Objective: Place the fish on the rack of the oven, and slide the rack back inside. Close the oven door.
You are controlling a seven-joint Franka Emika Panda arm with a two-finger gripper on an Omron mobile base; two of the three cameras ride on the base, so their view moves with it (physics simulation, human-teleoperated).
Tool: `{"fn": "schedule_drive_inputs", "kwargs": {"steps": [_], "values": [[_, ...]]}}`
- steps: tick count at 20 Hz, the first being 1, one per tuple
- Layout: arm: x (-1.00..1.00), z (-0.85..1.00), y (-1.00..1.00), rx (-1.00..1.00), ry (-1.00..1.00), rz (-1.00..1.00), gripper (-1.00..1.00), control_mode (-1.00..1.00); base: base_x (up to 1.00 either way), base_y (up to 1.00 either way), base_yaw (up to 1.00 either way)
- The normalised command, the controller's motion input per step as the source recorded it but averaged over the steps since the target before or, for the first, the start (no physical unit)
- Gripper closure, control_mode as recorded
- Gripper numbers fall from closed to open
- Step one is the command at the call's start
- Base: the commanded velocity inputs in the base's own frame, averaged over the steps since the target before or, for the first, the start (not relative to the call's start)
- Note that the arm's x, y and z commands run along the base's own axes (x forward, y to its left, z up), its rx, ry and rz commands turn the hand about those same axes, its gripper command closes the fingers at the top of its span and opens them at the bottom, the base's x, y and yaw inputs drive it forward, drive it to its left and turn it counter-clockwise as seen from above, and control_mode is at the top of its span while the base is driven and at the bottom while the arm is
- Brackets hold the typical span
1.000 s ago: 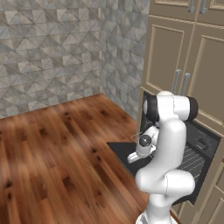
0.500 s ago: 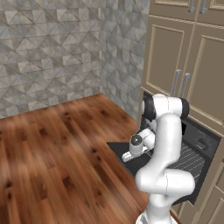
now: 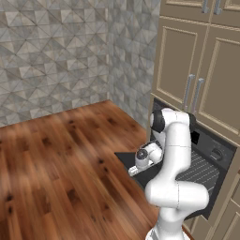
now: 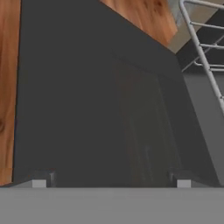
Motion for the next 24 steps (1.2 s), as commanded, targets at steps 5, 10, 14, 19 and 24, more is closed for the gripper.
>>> {"fn": "schedule_drive_inputs", "kwargs": {"steps": [5,10,14,19,24], "values": [[0.23,-0.39,-0.39,0.00,0.00,0.05,-1.00,-1.00,0.00,0.00,0.00],[0.10,-0.11,-0.49,0.00,0.01,0.02,-1.00,-1.00,0.00,0.00,0.00],[0.25,-0.30,-0.36,0.00,0.01,0.01,-1.00,-1.00,0.00,0.00,0.00],[0.58,-0.65,-0.28,0.00,0.00,0.00,-1.00,-1.00,0.00,0.00,0.00],[0.70,-0.76,-0.28,0.00,0.00,0.01,-1.00,-1.00,0.00,0.00,0.00]]}}
